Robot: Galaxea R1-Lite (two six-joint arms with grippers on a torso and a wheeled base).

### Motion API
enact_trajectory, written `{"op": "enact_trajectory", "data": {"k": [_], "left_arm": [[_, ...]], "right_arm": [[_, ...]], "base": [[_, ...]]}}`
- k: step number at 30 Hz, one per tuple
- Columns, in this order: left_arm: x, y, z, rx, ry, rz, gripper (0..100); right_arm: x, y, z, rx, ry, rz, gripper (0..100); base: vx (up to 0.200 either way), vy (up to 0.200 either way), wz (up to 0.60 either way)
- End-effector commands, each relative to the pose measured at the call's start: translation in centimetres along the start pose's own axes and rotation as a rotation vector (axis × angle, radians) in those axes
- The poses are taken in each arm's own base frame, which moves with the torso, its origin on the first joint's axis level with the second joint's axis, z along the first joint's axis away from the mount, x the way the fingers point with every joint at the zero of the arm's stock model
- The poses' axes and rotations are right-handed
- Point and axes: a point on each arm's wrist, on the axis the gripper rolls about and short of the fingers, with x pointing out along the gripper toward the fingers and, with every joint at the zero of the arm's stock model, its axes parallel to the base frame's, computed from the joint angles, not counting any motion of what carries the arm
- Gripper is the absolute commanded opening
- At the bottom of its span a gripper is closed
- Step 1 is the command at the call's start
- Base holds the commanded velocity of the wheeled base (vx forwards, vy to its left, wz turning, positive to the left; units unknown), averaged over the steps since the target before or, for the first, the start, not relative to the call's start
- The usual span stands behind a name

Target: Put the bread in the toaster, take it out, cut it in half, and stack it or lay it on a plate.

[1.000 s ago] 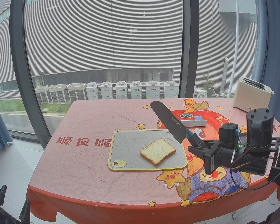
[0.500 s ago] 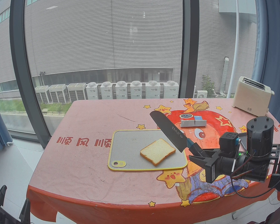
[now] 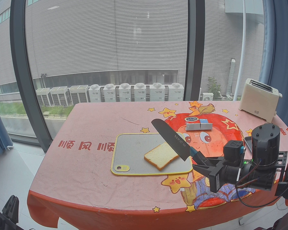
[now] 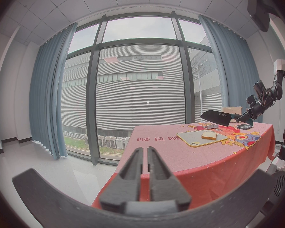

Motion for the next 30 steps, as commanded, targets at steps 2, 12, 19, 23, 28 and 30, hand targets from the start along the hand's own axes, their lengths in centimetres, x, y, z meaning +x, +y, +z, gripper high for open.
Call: {"op": "enact_trajectory", "data": {"k": [2, 12, 19, 23, 28, 30], "left_arm": [[0.1, 0.0, -0.5, -0.002, 0.018, -0.002, 0], [0.1, 0.0, -0.5, 0.000, 0.014, -0.002, 0], [-0.2, 0.0, 2.3, 0.003, -0.253, -0.002, 0], [-0.2, 0.0, 2.3, 0.011, -0.263, -0.007, 0], [-0.1, -0.1, 2.1, 0.038, -0.237, -0.041, 0], [-0.1, -0.1, 2.0, 0.043, -0.232, -0.062, 0]], "right_arm": [[0.1, 0.0, 0.0, 0.003, 0.001, -0.001, 0], [0.1, 0.4, -0.1, -0.001, 0.005, 0.010, 0], [0.6, 0.4, -0.5, -0.003, 0.023, -0.010, 0], [0.8, 0.3, -0.8, -0.007, 0.033, -0.014, 0], [0.5, 0.5, -0.9, -0.010, 0.035, -0.008, 0], [0.4, 0.5, -0.9, -0.011, 0.033, -0.014, 0]], "base": [[0.000, 0.000, 0.00], [0.000, 0.000, 0.00], [0.000, 0.000, 0.00], [0.000, 0.000, 0.00], [0.000, 0.000, 0.00], [0.000, 0.000, 0.00]]}}
